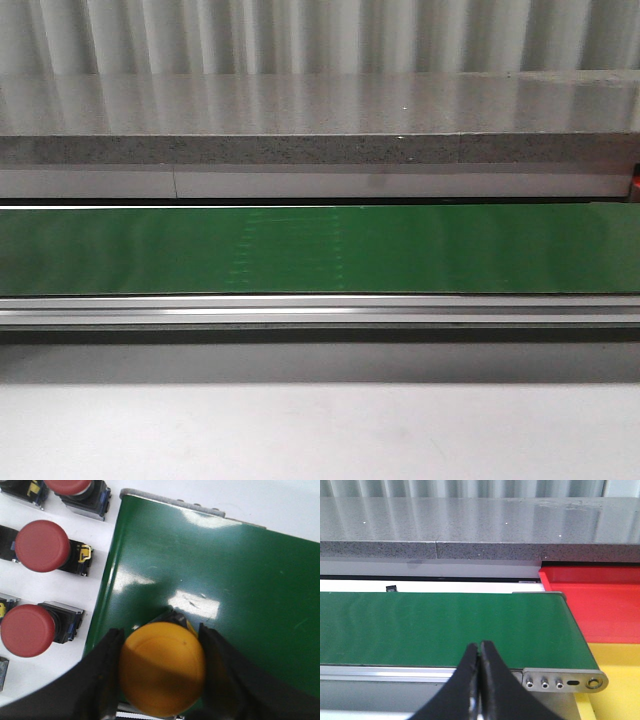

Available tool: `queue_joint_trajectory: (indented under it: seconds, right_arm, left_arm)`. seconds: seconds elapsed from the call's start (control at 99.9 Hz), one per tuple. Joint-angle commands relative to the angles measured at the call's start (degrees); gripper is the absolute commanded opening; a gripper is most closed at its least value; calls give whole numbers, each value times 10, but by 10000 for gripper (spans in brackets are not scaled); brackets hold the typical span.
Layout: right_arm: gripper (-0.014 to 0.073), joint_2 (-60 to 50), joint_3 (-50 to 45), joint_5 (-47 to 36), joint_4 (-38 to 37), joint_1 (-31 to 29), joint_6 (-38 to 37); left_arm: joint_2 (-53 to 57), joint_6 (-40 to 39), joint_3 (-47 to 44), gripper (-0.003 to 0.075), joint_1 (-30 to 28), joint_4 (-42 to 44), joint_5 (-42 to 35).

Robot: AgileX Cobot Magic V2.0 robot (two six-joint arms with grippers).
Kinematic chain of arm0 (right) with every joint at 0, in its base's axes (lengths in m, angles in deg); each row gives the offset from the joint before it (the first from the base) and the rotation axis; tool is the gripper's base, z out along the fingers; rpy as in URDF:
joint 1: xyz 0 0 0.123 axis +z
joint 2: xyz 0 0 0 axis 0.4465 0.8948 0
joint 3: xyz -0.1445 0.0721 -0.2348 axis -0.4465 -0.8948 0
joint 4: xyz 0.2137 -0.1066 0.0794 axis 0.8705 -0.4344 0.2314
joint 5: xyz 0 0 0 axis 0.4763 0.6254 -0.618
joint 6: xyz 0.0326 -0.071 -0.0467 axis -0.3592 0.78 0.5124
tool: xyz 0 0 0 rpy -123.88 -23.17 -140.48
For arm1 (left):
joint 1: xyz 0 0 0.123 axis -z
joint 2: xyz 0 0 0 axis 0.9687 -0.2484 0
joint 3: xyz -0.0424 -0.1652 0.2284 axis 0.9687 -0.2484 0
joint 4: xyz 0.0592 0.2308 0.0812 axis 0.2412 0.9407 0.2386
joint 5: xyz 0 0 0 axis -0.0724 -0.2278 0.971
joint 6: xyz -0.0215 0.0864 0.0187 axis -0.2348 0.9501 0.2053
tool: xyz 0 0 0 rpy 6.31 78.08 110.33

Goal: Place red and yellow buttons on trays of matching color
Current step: 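Set the yellow button on the green belt, open left gripper, return to buttons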

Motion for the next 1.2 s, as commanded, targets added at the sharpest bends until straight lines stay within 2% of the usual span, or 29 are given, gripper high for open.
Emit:
queue_joint_trajectory:
  seconds: [0.0, 0.06, 0.13, 0.28, 0.32, 0.37, 0.59, 0.791, 0.931, 1.191]
  right_arm:
    - [-67, -9, 0, -48, -3, 0, 3]
    - [-67, -9, 0, -48, -3, 0, 3]
    - [-67, -9, 0, -48, -3, 0, 3]
    - [-67, -9, 0, -48, -3, 0, 3]
    - [-67, -9, 0, -48, -3, 0, 3]
    - [-67, -9, 0, -48, -3, 0, 3]
    - [-67, -9, 0, -48, -3, 0, 3]
    - [-67, -9, 0, -48, -3, 0, 3]
    - [-67, -9, 0, -48, -3, 0, 3]
    - [-67, -9, 0, -48, -3, 0, 3]
  left_arm:
    - [12, 0, 20, -3, 3, -1, -13]
    - [9, 0, 20, 50, 3, -1, -10]
    - [7, 1, 20, 171, 3, -1, -10]
    - [7, 8, 20, 554, 5, -6, -8]
    - [7, 17, 20, 629, 6, -7, -6]
    - [8, 26, 20, 670, 10, -7, -4]
    - [45, 33, 20, 670, 31, -7, -10]
    - [107, 31, 20, 670, 24, 4, -7]
    - [134, 24, 17, 670, -16, 8, 13]
    - [150, -9, -53, 670, -144, 52, 21]
